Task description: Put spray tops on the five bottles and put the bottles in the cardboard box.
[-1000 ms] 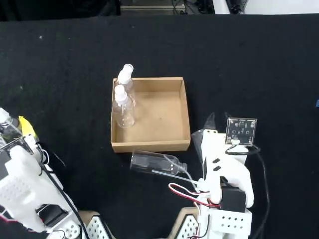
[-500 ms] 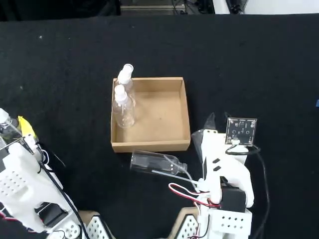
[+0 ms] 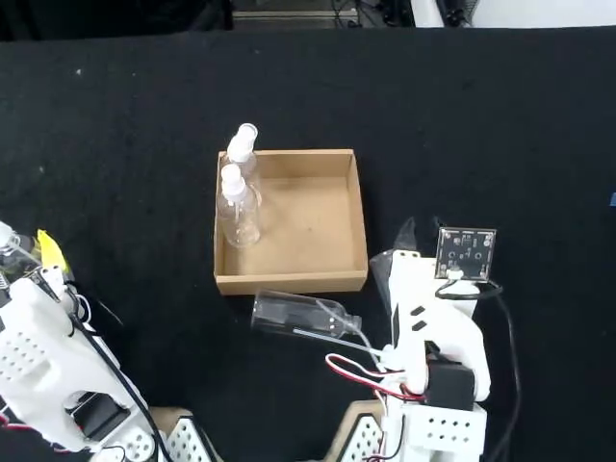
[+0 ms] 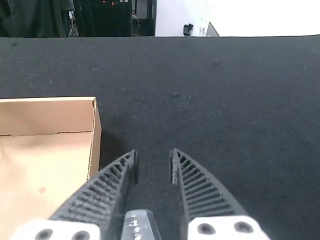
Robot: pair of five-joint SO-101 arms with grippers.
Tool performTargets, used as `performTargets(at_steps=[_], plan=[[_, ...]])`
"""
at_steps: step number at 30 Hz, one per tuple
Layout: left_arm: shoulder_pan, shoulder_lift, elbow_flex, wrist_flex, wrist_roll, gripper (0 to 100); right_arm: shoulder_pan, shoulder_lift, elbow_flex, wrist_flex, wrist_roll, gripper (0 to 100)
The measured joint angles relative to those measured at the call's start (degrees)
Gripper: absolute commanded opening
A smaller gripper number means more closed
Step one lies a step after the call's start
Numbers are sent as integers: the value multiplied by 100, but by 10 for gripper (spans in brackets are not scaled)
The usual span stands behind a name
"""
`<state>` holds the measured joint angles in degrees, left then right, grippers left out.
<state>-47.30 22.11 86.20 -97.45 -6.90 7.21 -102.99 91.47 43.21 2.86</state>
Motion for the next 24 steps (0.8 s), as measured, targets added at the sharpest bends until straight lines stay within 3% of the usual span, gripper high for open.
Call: performTargets(at_steps=[3, 16, 24], plan=[[0, 0, 0, 0, 0, 364, 0, 0, 0, 0, 0, 96], [0, -79, 9, 0, 0, 354, 0, 0, 0, 0, 0, 96], [0, -1591, 651, 0, 0, 354, 0, 0, 0, 0, 0, 96]])
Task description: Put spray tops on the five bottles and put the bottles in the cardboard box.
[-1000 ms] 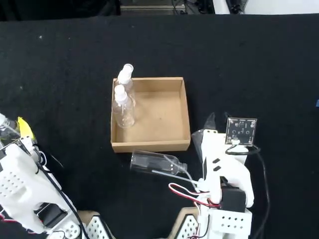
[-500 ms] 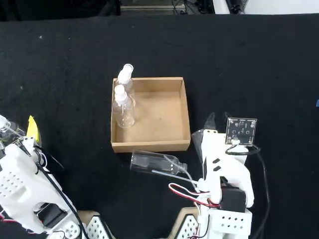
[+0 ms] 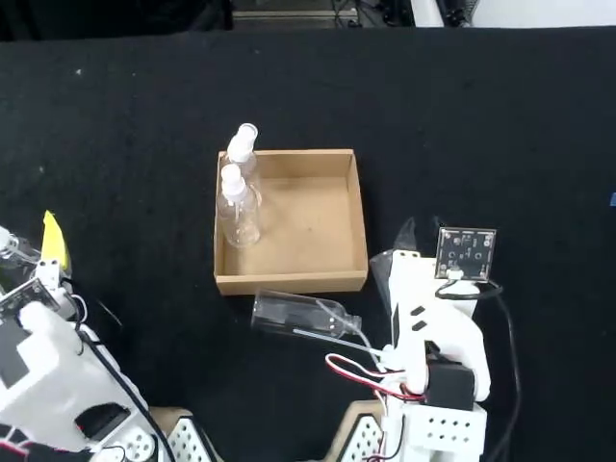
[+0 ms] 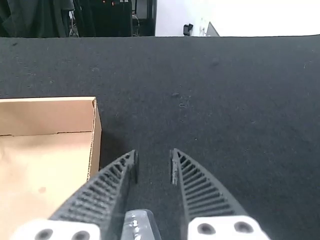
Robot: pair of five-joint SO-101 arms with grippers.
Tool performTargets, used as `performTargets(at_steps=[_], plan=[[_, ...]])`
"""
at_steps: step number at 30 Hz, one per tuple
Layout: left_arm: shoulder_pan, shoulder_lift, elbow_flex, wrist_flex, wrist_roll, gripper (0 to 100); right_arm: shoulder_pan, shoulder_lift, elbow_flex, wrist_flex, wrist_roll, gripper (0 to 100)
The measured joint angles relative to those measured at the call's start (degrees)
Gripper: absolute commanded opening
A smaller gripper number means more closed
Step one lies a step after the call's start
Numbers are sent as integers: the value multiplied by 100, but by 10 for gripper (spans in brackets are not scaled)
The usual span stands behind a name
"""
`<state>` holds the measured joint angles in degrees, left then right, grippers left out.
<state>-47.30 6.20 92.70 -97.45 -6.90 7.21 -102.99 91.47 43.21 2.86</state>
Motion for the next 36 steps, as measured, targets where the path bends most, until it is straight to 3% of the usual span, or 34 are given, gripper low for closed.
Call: performTargets(at_steps=[16, 29, 36], plan=[[0, -1670, 229, 1011, 0, 354, 0, 0, 0, 0, 0, 96], [-448, -3420, 229, 3385, 0, 353, 0, 0, 0, 0, 0, 96], [114, -3877, 229, 4255, 0, 352, 0, 0, 70, 0, 0, 96]])
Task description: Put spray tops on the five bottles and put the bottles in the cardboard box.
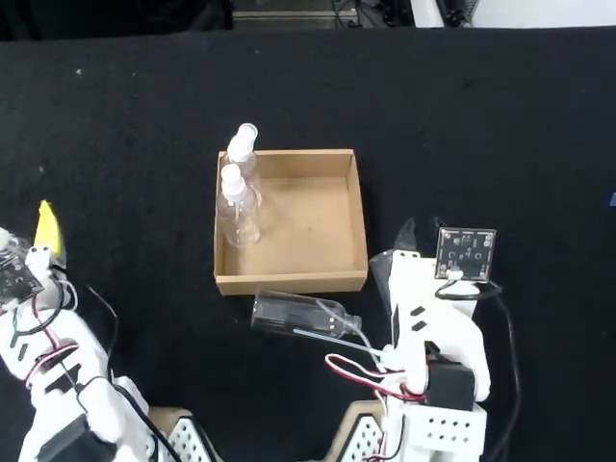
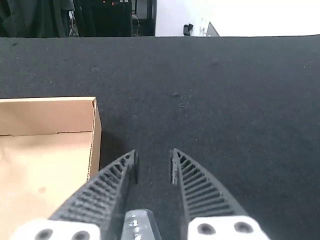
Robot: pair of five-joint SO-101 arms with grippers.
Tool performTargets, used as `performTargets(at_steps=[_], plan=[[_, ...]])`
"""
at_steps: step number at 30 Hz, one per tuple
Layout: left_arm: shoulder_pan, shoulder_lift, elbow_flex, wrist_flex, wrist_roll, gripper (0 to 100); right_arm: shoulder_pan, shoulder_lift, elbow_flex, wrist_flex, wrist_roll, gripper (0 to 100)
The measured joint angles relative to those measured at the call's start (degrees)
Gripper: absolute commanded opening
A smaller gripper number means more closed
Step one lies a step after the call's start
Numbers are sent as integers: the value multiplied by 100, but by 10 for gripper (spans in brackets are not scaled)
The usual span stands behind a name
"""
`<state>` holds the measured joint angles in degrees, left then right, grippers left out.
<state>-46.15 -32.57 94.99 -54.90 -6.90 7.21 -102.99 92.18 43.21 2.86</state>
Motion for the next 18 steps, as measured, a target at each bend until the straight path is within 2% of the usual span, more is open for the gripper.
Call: performTargets(at_steps=[13, 18], plan=[[-70, -26, 0, 88, 0, 352, 0, 0, 35, 0, 0, 96], [-79, -35, -149, 1011, 0, 352, 0, 0, 35, 0, 0, 96]])
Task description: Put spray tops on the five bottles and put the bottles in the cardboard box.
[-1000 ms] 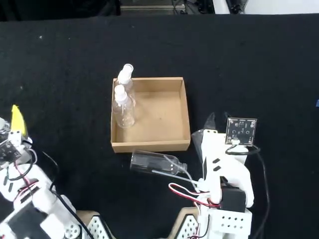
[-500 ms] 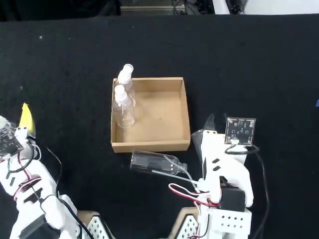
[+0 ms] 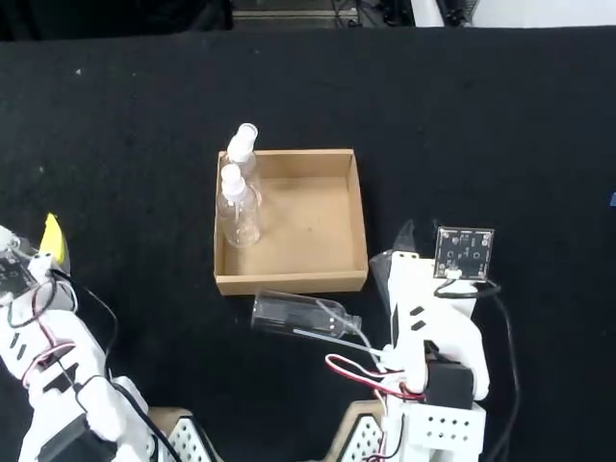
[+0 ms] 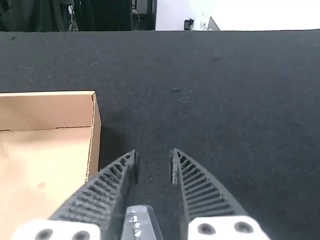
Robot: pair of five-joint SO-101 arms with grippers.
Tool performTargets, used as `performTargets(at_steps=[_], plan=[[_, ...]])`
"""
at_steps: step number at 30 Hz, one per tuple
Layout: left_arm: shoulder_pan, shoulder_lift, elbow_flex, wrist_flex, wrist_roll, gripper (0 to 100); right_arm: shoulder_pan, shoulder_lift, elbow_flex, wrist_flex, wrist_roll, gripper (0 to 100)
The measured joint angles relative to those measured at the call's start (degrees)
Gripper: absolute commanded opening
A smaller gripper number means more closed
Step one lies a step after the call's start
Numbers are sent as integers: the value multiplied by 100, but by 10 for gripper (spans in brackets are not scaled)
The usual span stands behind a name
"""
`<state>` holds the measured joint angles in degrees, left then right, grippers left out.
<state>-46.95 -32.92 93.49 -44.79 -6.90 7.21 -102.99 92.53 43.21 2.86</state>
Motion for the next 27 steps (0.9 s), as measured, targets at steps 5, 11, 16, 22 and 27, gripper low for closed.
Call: performTargets(at_steps=[5, 11, 16, 22, 27], plan=[[-9, -18, -88, 404, 0, 352, 0, 0, 0, 0, 0, 96], [-9, -18, -97, 273, 0, 352, 0, 0, 0, 0, 0, 96], [-9, -18, -97, 273, 0, 352, 0, 0, 0, 0, 0, 96], [-9, -18, -97, 273, 0, 352, 0, 0, 0, 0, 0, 96], [-9, -18, -176, 273, 0, 352, 0, 0, 0, 0, 0, 96]])
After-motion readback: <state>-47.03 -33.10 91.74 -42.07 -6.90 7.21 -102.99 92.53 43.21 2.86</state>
